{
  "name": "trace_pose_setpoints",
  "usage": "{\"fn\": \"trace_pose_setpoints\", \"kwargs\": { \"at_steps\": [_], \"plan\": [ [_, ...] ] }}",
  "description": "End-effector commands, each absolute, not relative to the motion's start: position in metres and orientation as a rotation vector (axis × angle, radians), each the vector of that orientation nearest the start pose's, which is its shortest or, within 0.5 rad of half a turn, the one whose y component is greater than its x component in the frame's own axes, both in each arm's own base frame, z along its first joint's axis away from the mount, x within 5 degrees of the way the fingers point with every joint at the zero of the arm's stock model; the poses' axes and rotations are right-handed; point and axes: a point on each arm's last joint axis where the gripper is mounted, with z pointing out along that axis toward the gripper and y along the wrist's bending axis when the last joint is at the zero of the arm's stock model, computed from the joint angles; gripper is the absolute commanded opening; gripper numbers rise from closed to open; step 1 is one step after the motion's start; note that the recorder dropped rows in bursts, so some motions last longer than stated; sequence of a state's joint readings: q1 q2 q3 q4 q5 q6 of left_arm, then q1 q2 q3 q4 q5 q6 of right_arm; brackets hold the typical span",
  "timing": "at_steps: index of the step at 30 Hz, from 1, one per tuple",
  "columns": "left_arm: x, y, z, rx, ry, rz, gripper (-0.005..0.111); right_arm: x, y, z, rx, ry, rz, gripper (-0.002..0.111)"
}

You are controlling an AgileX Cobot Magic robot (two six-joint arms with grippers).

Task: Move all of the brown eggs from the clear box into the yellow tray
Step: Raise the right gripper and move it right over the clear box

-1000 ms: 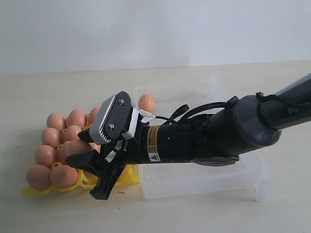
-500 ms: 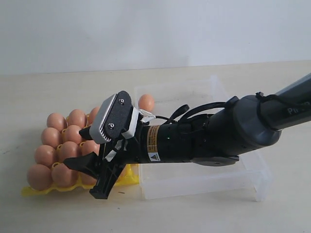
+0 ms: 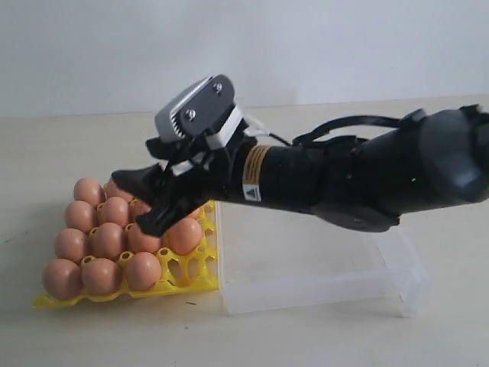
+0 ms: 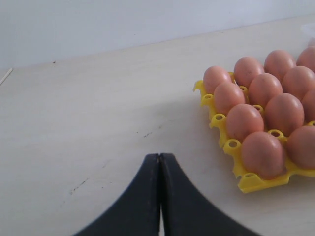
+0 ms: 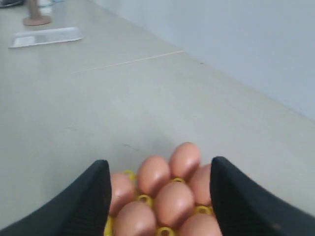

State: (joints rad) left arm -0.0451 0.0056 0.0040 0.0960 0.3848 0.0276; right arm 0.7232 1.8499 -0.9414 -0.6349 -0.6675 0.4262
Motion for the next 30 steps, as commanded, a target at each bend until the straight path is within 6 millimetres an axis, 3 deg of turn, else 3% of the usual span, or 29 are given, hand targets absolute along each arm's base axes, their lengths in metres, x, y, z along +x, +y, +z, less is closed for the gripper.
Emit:
{"fn": "trace_pose_setpoints", "kwargs": {
  "at_steps": [1,2,3,4,9,12,15,20,27,30],
  "plan": [
    [0.053,0.001,0.179,0.125,1.857,0.075,0.000,0.283,0.248,0.220,-0.824,1.717,0.644,0.032],
    [0.053,0.001,0.179,0.125,1.857,0.075,0.000,0.286,0.242,0.223,-0.795,1.744,0.627,0.022],
    [0.053,0.001,0.179,0.125,1.857,0.075,0.000,0.291,0.232,0.227,-0.744,1.787,0.604,0.004],
    [0.053,0.001,0.179,0.125,1.857,0.075,0.000,0.294,0.226,0.228,-0.701,1.829,0.590,0.001],
    [0.053,0.001,0.179,0.125,1.857,0.075,0.000,0.314,0.196,0.234,-0.537,2.076,0.376,0.000],
    [0.053,0.001,0.179,0.125,1.857,0.075,0.000,0.323,0.188,0.241,-0.513,2.124,0.275,0.000],
    [0.053,0.001,0.179,0.125,1.857,0.075,0.000,0.329,0.187,0.252,-0.579,2.108,0.186,0.000],
    [0.053,0.001,0.179,0.125,1.857,0.075,0.000,0.341,0.194,0.262,-0.527,2.193,0.188,0.002],
    [0.053,0.001,0.179,0.125,1.857,0.075,0.000,0.358,0.212,0.257,-0.677,2.519,0.315,0.016],
    [0.053,0.001,0.179,0.125,1.857,0.075,0.000,0.372,0.217,0.253,-0.656,2.563,0.338,0.021]
  ]
}}
